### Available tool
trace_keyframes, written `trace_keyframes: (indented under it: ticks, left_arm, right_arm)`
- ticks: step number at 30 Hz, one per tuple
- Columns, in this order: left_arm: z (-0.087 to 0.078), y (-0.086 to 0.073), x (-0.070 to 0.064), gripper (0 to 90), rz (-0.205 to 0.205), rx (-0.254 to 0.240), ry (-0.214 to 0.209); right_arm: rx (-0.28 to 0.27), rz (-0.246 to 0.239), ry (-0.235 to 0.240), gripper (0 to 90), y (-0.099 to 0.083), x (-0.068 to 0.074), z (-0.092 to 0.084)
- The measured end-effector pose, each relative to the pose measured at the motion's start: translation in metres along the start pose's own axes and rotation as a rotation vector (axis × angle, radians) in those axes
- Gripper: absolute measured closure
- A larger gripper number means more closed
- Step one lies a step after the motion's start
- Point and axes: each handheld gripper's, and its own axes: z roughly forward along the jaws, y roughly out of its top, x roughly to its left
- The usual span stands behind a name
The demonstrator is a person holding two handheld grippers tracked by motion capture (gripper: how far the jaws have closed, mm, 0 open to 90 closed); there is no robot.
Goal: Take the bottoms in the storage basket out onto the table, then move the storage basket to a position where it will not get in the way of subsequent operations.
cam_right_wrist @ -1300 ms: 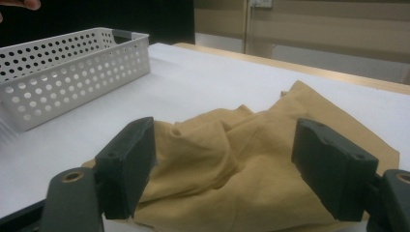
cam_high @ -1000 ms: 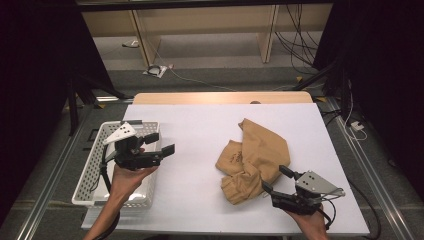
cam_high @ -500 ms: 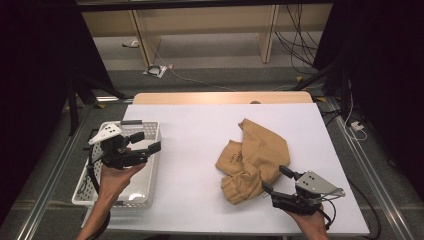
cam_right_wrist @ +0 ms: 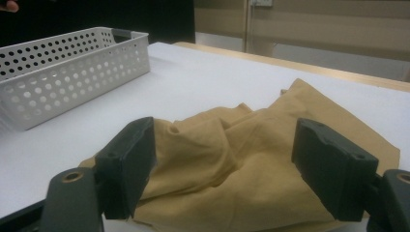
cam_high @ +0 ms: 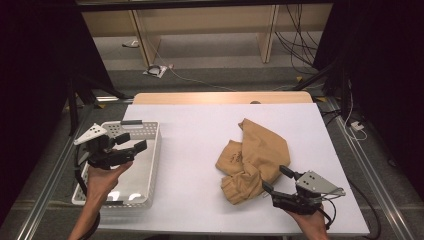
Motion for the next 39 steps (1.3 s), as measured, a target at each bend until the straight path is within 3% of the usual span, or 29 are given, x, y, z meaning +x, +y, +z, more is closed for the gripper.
trace_keyframes:
  ticks: [3, 7, 21, 24, 30, 39]
  left_arm:
    - [-0.004, -0.002, 0.007, 18.8, -0.012, -0.003, 0.022]
    - [-0.007, -0.004, 0.012, 18.9, 0.007, 0.008, 0.059]
    - [-0.020, -0.008, 0.043, 19.1, -0.052, 0.020, 0.142]
    - [-0.025, -0.009, 0.052, 19.4, -0.058, 0.034, 0.179]
    - [-0.030, -0.011, 0.064, 20.1, -0.095, 0.061, 0.199]
    - [-0.033, -0.014, 0.074, 22.2, -0.105, 0.125, 0.243]
  right_arm:
    - [0.001, 0.000, -0.002, 24.8, 0.000, -0.001, 0.000]
    - [-0.004, 0.001, -0.004, 24.8, 0.000, -0.001, 0.000]
    - [0.004, -0.001, -0.005, 24.8, 0.000, -0.001, 0.001]
    - [0.005, 0.001, -0.003, 24.8, 0.000, -0.001, 0.001]
    - [0.004, 0.003, -0.001, 24.8, 0.000, -0.002, 0.002]
    - [0.008, -0.010, 0.002, 24.8, 0.001, 0.001, 0.001]
